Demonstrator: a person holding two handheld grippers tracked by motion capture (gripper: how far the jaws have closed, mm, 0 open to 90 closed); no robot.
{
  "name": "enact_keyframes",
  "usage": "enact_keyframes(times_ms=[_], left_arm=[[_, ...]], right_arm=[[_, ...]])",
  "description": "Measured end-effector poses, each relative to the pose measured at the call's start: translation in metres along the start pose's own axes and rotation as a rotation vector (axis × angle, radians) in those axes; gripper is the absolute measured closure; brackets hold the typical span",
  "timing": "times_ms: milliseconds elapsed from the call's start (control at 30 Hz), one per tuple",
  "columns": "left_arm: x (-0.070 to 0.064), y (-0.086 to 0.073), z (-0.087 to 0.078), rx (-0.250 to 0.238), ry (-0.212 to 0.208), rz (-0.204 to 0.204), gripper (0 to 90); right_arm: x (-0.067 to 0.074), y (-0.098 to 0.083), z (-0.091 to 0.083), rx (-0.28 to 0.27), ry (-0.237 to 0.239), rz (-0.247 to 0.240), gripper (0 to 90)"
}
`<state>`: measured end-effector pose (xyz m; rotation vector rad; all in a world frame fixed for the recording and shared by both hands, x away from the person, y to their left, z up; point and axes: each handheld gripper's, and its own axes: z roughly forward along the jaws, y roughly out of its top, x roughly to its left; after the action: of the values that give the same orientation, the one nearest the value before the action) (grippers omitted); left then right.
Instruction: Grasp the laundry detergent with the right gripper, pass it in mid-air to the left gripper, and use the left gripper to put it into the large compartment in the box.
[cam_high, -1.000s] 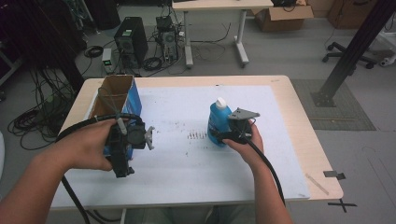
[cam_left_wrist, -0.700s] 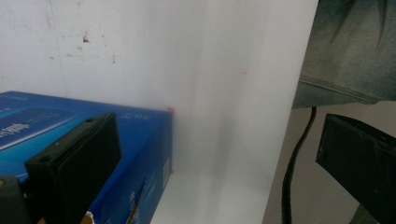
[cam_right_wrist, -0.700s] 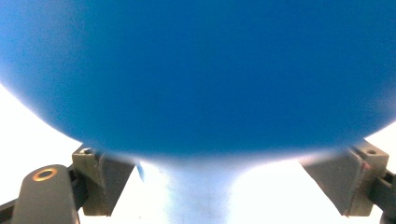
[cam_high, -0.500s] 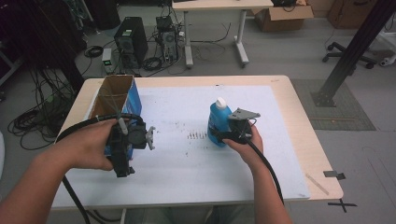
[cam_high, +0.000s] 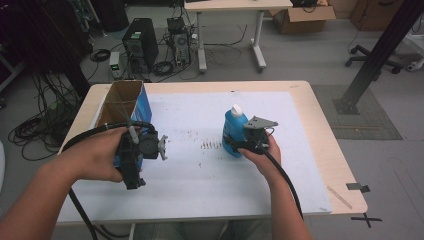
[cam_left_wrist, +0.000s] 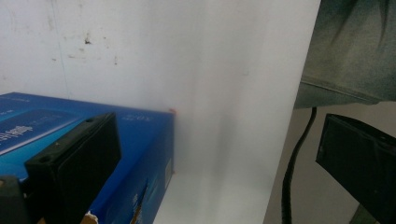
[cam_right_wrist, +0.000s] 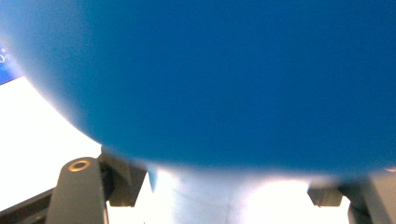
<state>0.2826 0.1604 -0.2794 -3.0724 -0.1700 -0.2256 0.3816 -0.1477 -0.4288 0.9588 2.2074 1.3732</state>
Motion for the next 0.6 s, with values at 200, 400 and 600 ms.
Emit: enact_keyframes(times_ms=[200, 400, 600], left_arm=[[0.0009, 0.0017, -0.001, 0.004, -0.001, 0.003, 0.3], [0.0016, 0.0028, 0.0, 0.007, -0.001, 0.005, 0.3], [0.0021, 0.0042, 0.0015, 0.002, -0.002, -0.001, 0.3]], right_arm=[[0.0014, 0.0005, 0.0007, -0.014, 0.006, -0.002, 35.6], [0.0008, -0.001, 0.0016, -0.024, -0.016, -0.007, 41.7], [0.0026, -0.0012, 0.0015, -0.028, -0.029, -0.019, 43.6]])
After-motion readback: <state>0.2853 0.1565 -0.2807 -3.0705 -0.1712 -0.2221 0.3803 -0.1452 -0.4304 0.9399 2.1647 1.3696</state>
